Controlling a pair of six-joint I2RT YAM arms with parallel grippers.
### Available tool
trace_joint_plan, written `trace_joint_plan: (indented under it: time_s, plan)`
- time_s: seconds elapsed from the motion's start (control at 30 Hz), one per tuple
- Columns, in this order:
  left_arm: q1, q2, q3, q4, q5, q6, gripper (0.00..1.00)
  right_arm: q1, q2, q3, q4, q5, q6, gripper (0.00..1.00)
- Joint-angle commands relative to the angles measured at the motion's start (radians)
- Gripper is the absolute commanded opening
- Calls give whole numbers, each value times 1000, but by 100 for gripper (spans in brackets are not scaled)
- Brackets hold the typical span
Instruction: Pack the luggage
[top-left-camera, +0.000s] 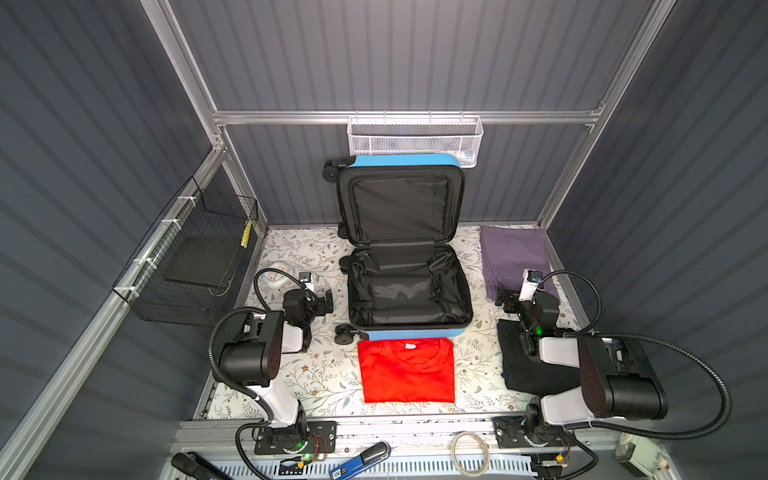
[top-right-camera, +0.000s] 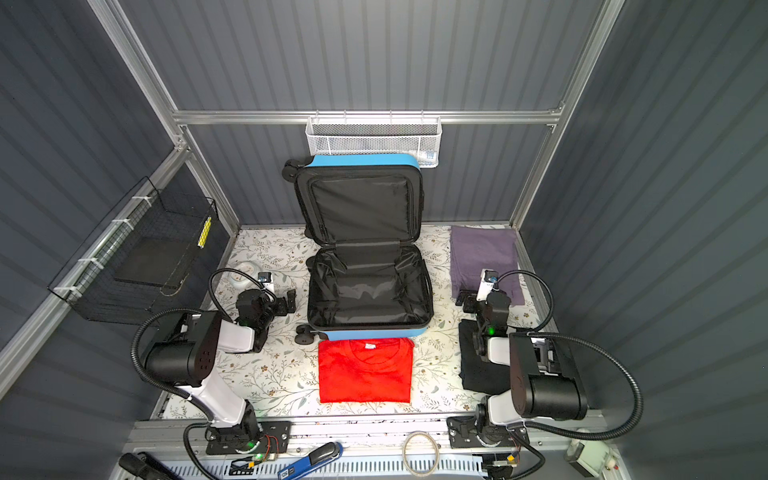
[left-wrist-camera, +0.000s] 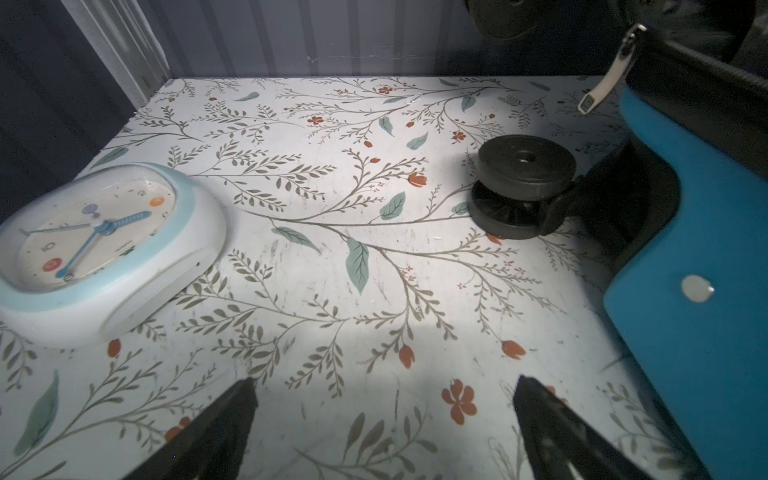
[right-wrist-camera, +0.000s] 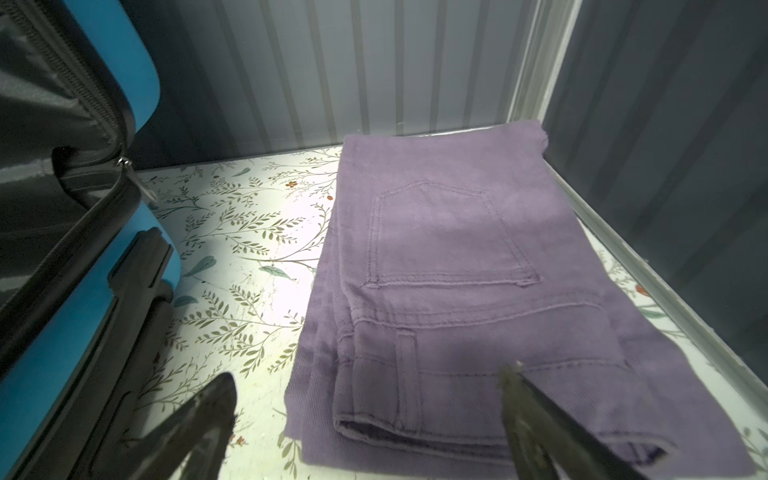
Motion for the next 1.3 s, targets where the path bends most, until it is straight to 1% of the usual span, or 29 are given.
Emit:
trace_joint_plan:
  time_s: [0.0, 0.07, 0.13, 0.17, 0.2, 0.27, 0.3, 0.37, 0.43, 0.47, 0.53, 0.6, 0.63, 0.73, 0.83, 0.93, 1.0, 1.13, 1.2, 1.27]
  plan:
    - [1, -78, 20, -79, -64, -26, 100, -5, -150, 33, -146, 89, 38, 99]
    - [1, -131, 49, -166, -96, -38, 100, -6, -228, 85, -281, 101, 65, 99]
    - [2, -194, 88, -271, -140, -58, 100, -6, -292, 143, -394, 103, 138, 99]
    - [2, -223, 107, -319, -158, -77, 100, -7, -304, 167, -448, 112, 194, 99]
    - [2, -257, 142, -392, -170, -92, 100, -9, -356, 193, -505, 123, 277, 99]
    - [2, -315, 220, -545, -186, -137, 100, -16, -413, 229, -625, 136, 444, 99]
    - [2, -342, 268, -644, -193, -165, 100, -26, -444, 239, -663, 125, 507, 99]
    - [2, -389, 352, -810, -188, -227, 100, -43, -488, 249, -683, 33, 533, 99]
    - [1, -434, 421, -964, -154, -284, 100, -43, -510, 294, -765, -55, 551, 99]
    - [0, -452, 444, -1017, -124, -305, 100, -43, -513, 320, -810, -105, 552, 99]
    - [0, -491, 487, -1161, -60, -368, 100, -42, -505, 374, -898, -249, 564, 99]
    - [-1, -530, 494, -1249, 24, -407, 100, -41, -493, 398, -957, -389, 589, 99]
    - [-2, -551, 488, -1282, 67, -425, 100, -40, -490, 402, -986, -434, 596, 99]
    - [-3, -611, 453, -1337, 155, -446, 100, -27, -501, 390, -1066, -498, 600, 99]
    - [-10, -661, 417, -1367, 224, -452, 100, 10, -515, 377, -1165, -515, 565, 97]
    - [-29, -671, 394, -1391, 283, -439, 100, 55, -536, 346, -1222, -488, 546, 94]
    - [-57, -654, 394, -1413, 303, -417, 100, 83, -548, 322, -1234, -480, 545, 93]
    - [-141, -617, 384, -1453, 279, -406, 100, 165, -549, 301, -1256, -460, 549, 92]
    - [-175, -638, 346, -1441, 285, -430, 100, 222, -548, 308, -1285, -443, 546, 92]
    - [-187, -682, 301, -1441, 306, -460, 100, 288, -551, 321, -1339, -407, 534, 92]
